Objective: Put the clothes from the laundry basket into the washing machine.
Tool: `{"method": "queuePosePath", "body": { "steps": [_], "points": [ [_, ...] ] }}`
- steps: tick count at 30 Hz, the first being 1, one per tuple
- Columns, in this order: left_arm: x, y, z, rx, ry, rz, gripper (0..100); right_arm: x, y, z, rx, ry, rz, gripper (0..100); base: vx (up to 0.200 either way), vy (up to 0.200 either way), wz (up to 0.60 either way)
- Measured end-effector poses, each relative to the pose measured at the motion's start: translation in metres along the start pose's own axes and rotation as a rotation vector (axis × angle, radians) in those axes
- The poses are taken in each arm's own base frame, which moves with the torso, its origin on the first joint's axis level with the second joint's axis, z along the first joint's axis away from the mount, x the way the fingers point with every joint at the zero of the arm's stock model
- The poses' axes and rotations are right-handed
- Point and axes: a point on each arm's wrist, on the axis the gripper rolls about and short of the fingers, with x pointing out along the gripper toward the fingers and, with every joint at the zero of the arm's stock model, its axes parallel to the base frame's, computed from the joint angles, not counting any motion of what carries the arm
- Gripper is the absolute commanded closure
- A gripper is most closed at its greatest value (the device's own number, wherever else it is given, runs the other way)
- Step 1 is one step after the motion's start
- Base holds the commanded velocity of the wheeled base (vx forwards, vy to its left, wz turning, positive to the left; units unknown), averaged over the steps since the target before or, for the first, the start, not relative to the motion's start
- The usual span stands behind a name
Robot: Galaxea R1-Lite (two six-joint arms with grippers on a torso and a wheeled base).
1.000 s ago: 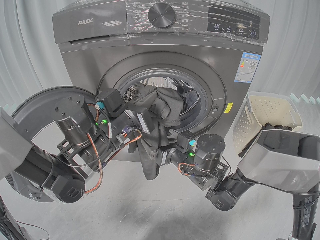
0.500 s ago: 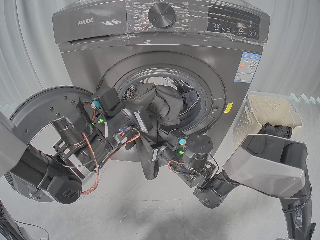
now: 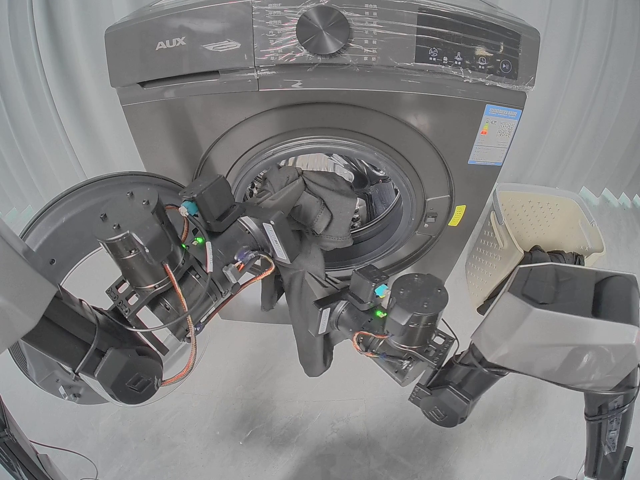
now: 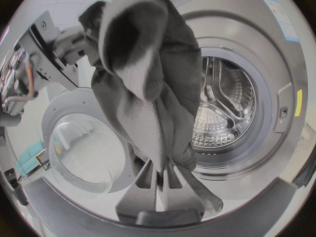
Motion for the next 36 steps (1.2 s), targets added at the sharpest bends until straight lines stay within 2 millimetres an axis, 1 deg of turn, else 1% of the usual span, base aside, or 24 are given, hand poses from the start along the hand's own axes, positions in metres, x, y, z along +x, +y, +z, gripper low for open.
{"method": "queuePosePath", "body": {
  "steps": [5,9,12,18,24,25,31,36],
  "points": [
    [0.001,0.002,-0.001,0.001,0.001,0.008,100,-0.025,-0.006,0.018,-0.003,0.022,-0.016,100,0.0,0.0,0.0],
    [0.001,0.004,-0.001,-0.002,0.001,0.016,100,-0.045,-0.018,0.029,-0.009,0.042,-0.042,100,0.0,0.0,0.0],
    [0.002,0.005,-0.001,-0.004,0.0,0.019,100,-0.054,-0.024,0.036,-0.01,0.041,-0.055,100,0.0,0.0,0.0],
    [0.001,0.006,-0.002,-0.004,0.004,0.021,100,-0.058,-0.027,0.046,-0.008,0.018,-0.066,100,0.0,0.0,0.0],
    [-0.002,0.006,-0.003,-0.015,0.014,0.021,100,-0.06,-0.04,0.054,-0.009,0.0,-0.103,100,0.0,0.0,0.0],
    [-0.002,0.006,-0.003,-0.016,0.014,0.021,0,-0.061,-0.042,0.056,-0.009,-0.004,-0.109,100,0.0,0.0,0.0],
    [-0.002,0.007,-0.004,-0.044,0.015,0.025,0,-0.065,-0.046,0.064,-0.01,-0.023,-0.12,100,0.0,0.0,0.0],
    [-0.003,0.015,-0.004,-0.056,0.017,0.054,0,-0.068,-0.047,0.074,-0.008,-0.05,-0.125,100,0.0,0.0,0.0]
  ]
}}
